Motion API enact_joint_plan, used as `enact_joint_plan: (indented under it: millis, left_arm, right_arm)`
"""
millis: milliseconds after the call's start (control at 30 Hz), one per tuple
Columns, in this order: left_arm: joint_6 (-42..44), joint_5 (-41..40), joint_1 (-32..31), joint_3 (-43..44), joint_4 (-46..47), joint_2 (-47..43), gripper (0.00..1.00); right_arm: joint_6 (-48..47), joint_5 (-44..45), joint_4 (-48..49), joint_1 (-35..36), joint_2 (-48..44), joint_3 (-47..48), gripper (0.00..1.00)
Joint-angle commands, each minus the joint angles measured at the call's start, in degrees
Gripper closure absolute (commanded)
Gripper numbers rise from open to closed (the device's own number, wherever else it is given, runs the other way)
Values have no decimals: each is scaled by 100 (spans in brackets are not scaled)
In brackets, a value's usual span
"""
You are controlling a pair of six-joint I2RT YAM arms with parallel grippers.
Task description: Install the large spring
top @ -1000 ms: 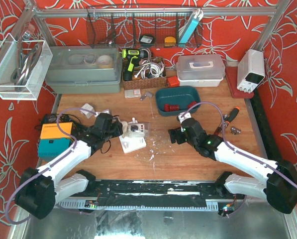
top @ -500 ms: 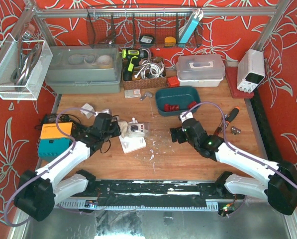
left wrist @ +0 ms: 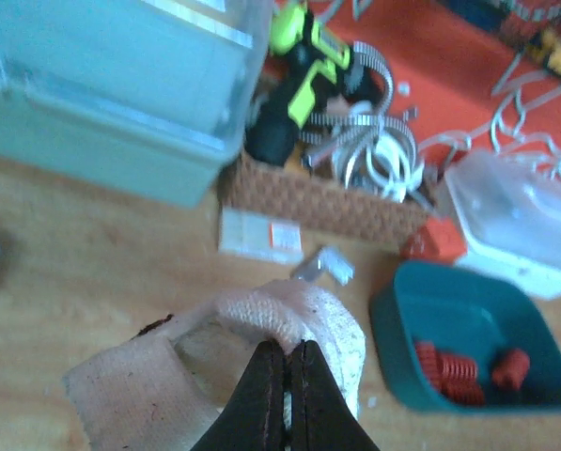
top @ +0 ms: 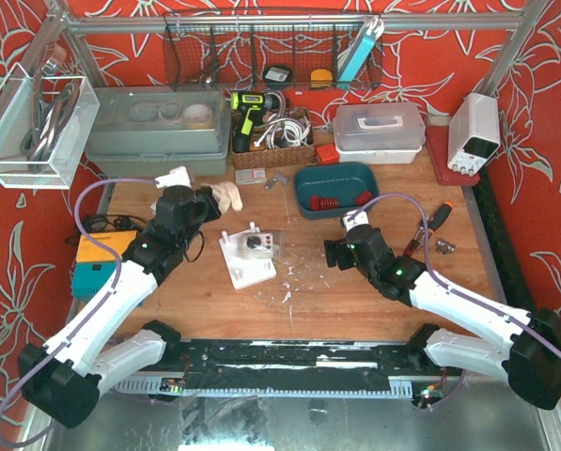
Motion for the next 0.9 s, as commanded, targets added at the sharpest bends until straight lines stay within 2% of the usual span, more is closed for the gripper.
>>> enact_joint_plan:
  millis: [0,167,333,467,500,533,600,667,767,867]
  left_arm:
    - [194,-1074,-19,352,965,312,100]
    - [314,-1474,180,228,1892,970,100]
    - [387,-1118,546,117,2644,1735,100]
    - [439,-1179,741,438,2341,2355,96]
    - [405,-1167,787,495,2265,2455,89]
    - [373,-1136,823,521,2219,2528,79]
    - [311,-1085,854,567,2105,2589,53]
    - [324,-871,844,572,2049,2540,35]
    - [228,-514,842,488,1859,2273,24]
    - [213,-87,834,132,1884,1854,19]
  right_arm:
    - [34,240,51,49,-44,-97,1]
    - [52,141,123,51,8,-115,1]
    - [95,172,135,56,36,-91,1]
    - [240,217,119,60,103,-29,1]
    - [245,210,107,55,132,-4,1]
    - [248,199,106,62,171,21,1]
    - [235,139,122,66,219,36,1]
    - [187,49,143,76,274,51,1]
    - [70,-220,211,77,339,51,1]
    - [2,-248,63,78,522,202,1]
